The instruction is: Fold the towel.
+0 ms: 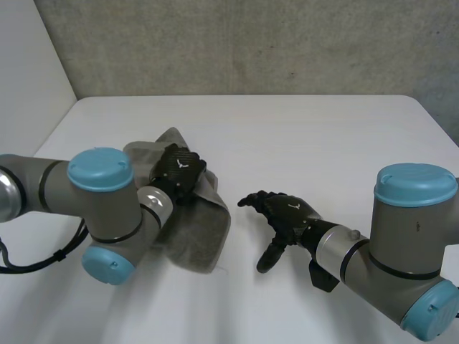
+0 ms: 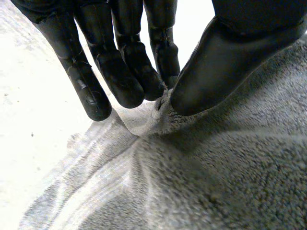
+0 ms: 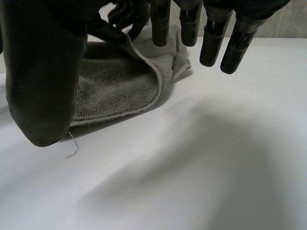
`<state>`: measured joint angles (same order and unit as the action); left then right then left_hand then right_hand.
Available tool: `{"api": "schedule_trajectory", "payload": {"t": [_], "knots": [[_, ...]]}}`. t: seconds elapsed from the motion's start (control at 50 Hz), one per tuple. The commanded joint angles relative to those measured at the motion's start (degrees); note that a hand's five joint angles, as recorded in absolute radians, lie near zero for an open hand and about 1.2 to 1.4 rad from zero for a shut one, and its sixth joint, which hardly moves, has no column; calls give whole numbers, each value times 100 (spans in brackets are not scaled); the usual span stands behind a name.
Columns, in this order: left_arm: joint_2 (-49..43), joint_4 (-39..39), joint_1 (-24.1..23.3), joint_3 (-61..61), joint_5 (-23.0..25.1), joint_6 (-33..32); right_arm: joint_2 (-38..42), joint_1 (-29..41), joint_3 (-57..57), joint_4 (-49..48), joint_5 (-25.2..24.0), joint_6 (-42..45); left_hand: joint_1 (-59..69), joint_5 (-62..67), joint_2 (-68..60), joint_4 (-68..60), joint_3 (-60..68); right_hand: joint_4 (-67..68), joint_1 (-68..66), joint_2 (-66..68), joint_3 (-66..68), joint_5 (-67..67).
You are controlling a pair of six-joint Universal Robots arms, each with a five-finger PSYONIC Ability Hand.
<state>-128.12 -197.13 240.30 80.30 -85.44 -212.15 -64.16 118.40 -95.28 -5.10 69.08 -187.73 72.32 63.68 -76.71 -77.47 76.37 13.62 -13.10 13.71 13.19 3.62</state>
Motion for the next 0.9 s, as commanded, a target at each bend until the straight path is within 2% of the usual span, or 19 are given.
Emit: {"api": "schedule_trajectory", "payload": {"t": [0.02, 0.12, 0.16, 0.18, 0.22, 0.28, 0.4, 0.5, 0.6, 0.74, 0.84, 0.9], "knots": [[613, 16, -97, 329, 1, 34, 0, 8, 0, 0, 0, -9, 768, 632, -329, -253, 363, -362, 310, -371, -319, -362], [1439, 16, -229, 654, 9, 78, 0, 8, 79, 26, -17, -26, 768, 632, -329, -253, 363, -362, 310, -371, -319, -362], [2173, 25, -343, 855, 9, 296, 0, -1, 97, 26, -17, -70, 768, 632, -329, -253, 363, -362, 310, -371, -319, -362], [2177, 25, -343, 856, 9, 297, 0, -1, 97, 26, -17, -70, 768, 632, -329, -253, 363, -362, 310, -371, -319, -362], [2868, 16, -361, 1075, 27, 595, -8, -1, 132, 26, -52, -114, 768, 632, -329, -253, 363, -362, 310, -371, -319, -362], [3379, 51, -343, 1286, 45, 719, -8, 8, 158, 17, -70, -141, 768, 632, -329, -253, 363, -362, 310, -371, -319, -362], [3821, 166, -273, 1603, 53, 702, 150, 52, 238, 9, -35, -395, 768, 632, -329, -253, 363, -362, 310, -371, -319, -362], [4155, 430, -62, 1884, 62, 693, 598, 113, 457, 17, -26, -817, 768, 632, -329, -253, 363, -362, 310, -371, -319, -362], [4602, 518, 272, 2244, 115, 710, 1081, 586, 843, 26, -61, -1046, 768, 632, -329, -253, 363, -362, 310, -371, -319, -362], [4779, 500, 491, 2385, 115, 746, 1274, 1176, 1195, 0, -9, -1221, 768, 632, -329, -253, 363, -362, 310, -371, -319, -362], [4822, 509, 527, 2385, 89, 763, 1582, 1476, 1600, -18, 62, -1204, 768, 632, -329, -253, 363, -362, 310, -371, -319, -362], [4875, 517, 536, 2385, 89, 772, 1836, 1607, 1880, 0, 271, -1178, 768, 632, -329, -253, 363, -54, 1, -62, -10, -53]]}}
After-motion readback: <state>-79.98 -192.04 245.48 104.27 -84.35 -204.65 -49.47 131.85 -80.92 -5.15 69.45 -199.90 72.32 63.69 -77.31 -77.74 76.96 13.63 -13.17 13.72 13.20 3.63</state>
